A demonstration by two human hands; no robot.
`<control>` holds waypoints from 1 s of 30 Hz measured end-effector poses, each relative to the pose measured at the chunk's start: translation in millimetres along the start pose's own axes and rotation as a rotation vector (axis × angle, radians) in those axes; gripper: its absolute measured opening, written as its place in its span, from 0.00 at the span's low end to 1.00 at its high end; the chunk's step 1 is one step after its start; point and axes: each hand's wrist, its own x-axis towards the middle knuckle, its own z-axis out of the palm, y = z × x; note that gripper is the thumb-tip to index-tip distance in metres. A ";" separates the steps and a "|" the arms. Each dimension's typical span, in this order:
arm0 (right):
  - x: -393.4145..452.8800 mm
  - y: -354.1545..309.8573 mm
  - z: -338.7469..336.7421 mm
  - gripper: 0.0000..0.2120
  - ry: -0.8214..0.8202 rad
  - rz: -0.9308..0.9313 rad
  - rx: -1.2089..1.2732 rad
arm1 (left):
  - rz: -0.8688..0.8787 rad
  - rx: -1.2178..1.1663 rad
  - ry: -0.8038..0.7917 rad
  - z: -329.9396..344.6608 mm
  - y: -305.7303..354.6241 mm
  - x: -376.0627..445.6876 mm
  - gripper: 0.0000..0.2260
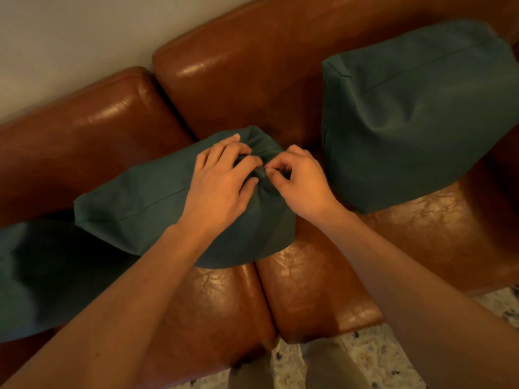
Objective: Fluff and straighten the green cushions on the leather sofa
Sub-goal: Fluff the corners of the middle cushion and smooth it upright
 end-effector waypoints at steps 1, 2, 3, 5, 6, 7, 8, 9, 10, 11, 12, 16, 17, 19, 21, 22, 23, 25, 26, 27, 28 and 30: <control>-0.7 0.8 0.2 0.03 0.050 0.013 0.032 | -0.007 0.007 -0.011 -1.8 -0.8 1.9 0.13; -1.1 1.3 0.4 0.02 0.092 0.024 0.063 | -0.018 0.013 -0.023 -3.7 -1.6 4.2 0.15; -1.6 1.4 0.1 0.03 0.128 0.033 0.093 | -0.031 0.015 -0.037 -5.4 -2.1 6.5 0.16; -2.0 2.1 -0.4 0.03 0.184 0.039 0.135 | -0.054 0.022 -0.063 -8.9 -2.0 10.5 0.18; -2.5 2.5 -0.4 0.02 0.203 0.043 0.152 | -0.056 0.031 -0.069 -10.4 -1.3 12.1 0.19; -3.6 2.7 -0.3 0.02 0.220 0.052 0.171 | -0.050 0.042 -0.070 -11.6 -0.6 13.5 0.20; -5.1 3.1 -0.1 0.02 0.238 0.065 0.193 | -0.043 0.048 -0.067 -12.4 0.3 14.7 0.20; -6.9 3.8 0.3 0.02 0.259 0.077 0.213 | -0.038 0.050 -0.061 -13.1 1.2 15.7 0.19; -8.6 4.1 1.0 0.03 0.280 0.089 0.228 | -0.034 0.050 -0.055 -13.3 2.1 16.5 0.19; -10.7 4.1 1.4 0.03 0.296 0.105 0.239 | -0.033 0.050 -0.052 -13.1 3.4 16.7 0.18; -12.6 3.7 1.9 0.04 0.303 0.123 0.251 | -0.032 0.052 -0.050 -12.6 4.5 16.4 0.17; -8.3 1.0 -2.7 0.04 0.222 0.155 0.263 | -0.057 0.059 -0.026 -8.3 7.6 11.2 0.14; -3.9 -0.2 -5.2 0.05 0.167 0.159 0.241 | -0.064 0.057 -0.024 -7.6 8.4 10.6 0.14; 8.5 -2.2 -9.6 0.09 0.019 0.165 0.159 | -0.057 0.059 -0.033 -7.3 10.7 12.1 0.14; 20.0 -5.1 -13.2 0.11 -0.131 0.172 0.109 | -0.044 0.058 -0.051 -7.6 13.0 13.7 0.14; 23.7 -6.7 -15.0 0.11 -0.191 0.183 0.128 | -0.042 0.052 -0.054 -8.0 13.5 13.9 0.14; 26.1 -8.4 -16.8 0.09 -0.232 0.201 0.171 | -0.046 0.042 -0.049 -8.7 13.5 13.8 0.14; 27.4 -9.2 -16.9 0.06 -0.247 0.230 0.234 | -0.077 0.001 -0.024 -11.3 13.1 14.5 0.14; 26.9 -8.4 -15.4 0.05 -0.224 0.229 0.226 | -0.099 -0.026 -0.009 -13.1 13.0 16.4 0.14; 25.5 -7.9 -13.9 0.04 -0.192 0.221 0.209 | -0.119 -0.047 0.002 -14.7 13.0 18.8 0.14; 23.9 -8.2 -12.1 0.04 -0.154 0.211 0.200 | -0.133 -0.056 0.006 -16.1 12.7 22.0 0.14; 21.0 -10.2 -10.0 0.03 -0.079 0.191 0.213 | -0.143 -0.039 -0.014 -17.5 12.1 28.2 0.14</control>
